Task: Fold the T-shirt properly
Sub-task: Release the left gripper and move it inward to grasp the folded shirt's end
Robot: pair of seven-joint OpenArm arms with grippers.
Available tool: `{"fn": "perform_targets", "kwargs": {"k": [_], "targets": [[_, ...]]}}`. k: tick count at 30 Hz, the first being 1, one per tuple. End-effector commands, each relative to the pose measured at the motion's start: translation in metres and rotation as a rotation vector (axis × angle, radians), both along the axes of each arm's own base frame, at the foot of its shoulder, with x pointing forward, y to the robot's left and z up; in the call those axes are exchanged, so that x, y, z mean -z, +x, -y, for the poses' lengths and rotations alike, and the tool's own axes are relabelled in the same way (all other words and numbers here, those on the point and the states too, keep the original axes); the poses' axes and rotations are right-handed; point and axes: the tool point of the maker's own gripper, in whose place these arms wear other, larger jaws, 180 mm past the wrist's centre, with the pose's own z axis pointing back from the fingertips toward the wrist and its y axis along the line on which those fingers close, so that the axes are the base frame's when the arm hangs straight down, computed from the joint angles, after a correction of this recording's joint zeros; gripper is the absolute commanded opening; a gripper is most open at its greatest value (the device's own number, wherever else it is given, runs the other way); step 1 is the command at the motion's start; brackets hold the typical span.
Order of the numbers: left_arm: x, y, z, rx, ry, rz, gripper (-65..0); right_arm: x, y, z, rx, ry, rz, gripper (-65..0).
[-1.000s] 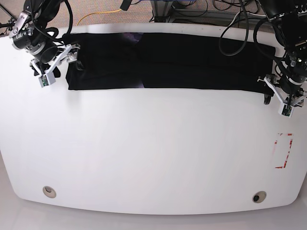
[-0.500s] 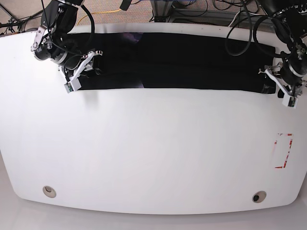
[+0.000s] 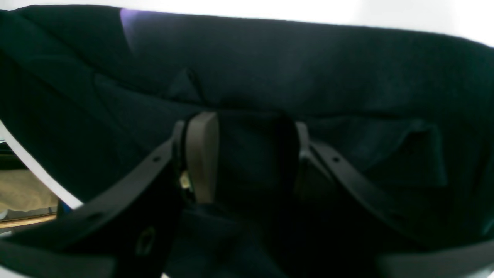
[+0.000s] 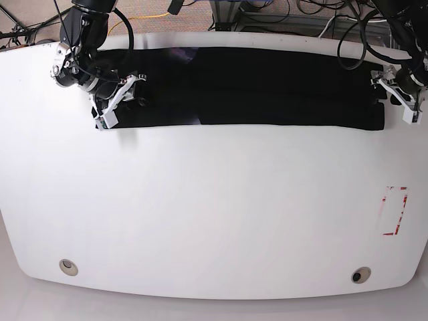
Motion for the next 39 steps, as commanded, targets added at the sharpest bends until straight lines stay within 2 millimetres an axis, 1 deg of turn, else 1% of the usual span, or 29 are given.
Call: {"fn": "perform_targets", "kwargs": {"k": [1, 6, 8, 10, 14, 17, 22, 23, 24, 26, 27, 28, 29, 30, 31, 33, 34, 36, 37, 39], "targets": [[-0.012, 0.007, -0.005, 0.002, 0.008, 0.045, -16.3, 0.002, -0.004, 0.005, -0.011, -0.030, -0.019, -39.5], [-0.011, 0.006, -0.005, 0.003, 0.007, 0.042, -16.1, -0.001, -0.002, 0.004, -0.014, -0.030, -0.008, -39.5], [-0.009, 0.006, -0.004, 0.000, 0.000, 0.040, -16.0, 0.001, -0.007, 0.004, -0.015, -0.031, -0.019, -39.5], [-0.001, 0.004, -0.004, -0.012, -0.022, 0.023, -16.0, 0.001, -0.008, 0.003, -0.014, -0.031, -0.016, -39.5], [0.008, 0.013, -0.002, -0.033, -0.073, 0.019, -16.0, 0.001, -0.007, 0.003, -0.013, -0.031, -0.015, -39.5], [0.017, 0.011, -0.002, -0.050, -0.101, -0.001, -16.0, 0.002, -0.009, 0.004, -0.012, -0.031, -0.019, -39.5], [0.016, 0.013, 0.000, -0.046, -0.105, 0.004, -16.5, 0.002, -0.010, 0.004, -0.012, -0.033, -0.021, -39.5], [0.018, 0.013, 0.004, -0.032, -0.106, -0.002, -16.7, 0.002, -0.010, 0.004, -0.012, -0.031, -0.021, -39.5], [0.020, 0.013, 0.008, -0.017, -0.109, -0.009, -19.0, 0.003, -0.011, 0.003, -0.012, -0.030, -0.022, -39.5], [0.022, 0.013, 0.012, -0.004, -0.108, -0.020, -27.2, 0.003, -0.011, 0.003, -0.011, -0.028, -0.022, -39.5], [0.023, 0.012, 0.012, -0.001, -0.106, -0.023, -34.6, 0.003, -0.011, 0.003, -0.011, -0.028, -0.022, -39.5], [0.023, 0.012, 0.012, -0.002, -0.107, -0.024, -45.4, 0.003, -0.011, 0.003, -0.011, -0.028, -0.022, -39.5], [0.023, 0.012, 0.012, -0.002, -0.107, -0.024, -54.2, 0.003, -0.011, 0.003, -0.011, -0.028, -0.022, -39.5], [0.023, 0.012, 0.012, -0.002, -0.107, -0.024, -61.1, 0.002, -0.010, 0.003, -0.011, -0.028, -0.021, -39.5], [0.023, 0.012, 0.013, -0.001, -0.107, -0.023, -65.0, 0.002, -0.009, 0.003, -0.011, -0.028, -0.019, -39.5], [0.021, 0.014, 0.012, -0.003, -0.109, -0.015, -65.0, 0.002, -0.009, 0.003, -0.011, -0.028, -0.019, -39.6], [0.015, 0.016, 0.011, 0.002, -0.095, 0.001, -65.0, 0.002, -0.009, 0.002, -0.011, -0.027, -0.019, -39.6], [-0.001, 0.020, 0.012, 0.030, -0.048, 0.039, -65.0, 0.002, -0.009, 0.002, -0.010, -0.026, -0.018, -39.6], [-0.006, 0.019, 0.017, 0.047, -0.034, 0.050, -65.0, 0.002, -0.009, 0.002, -0.010, -0.026, -0.018, -39.6], [-0.029, 0.023, 0.030, 0.093, 0.022, 0.111, -65.0, 0.002, -0.009, 0.002, -0.010, -0.028, -0.019, -39.6]]}}
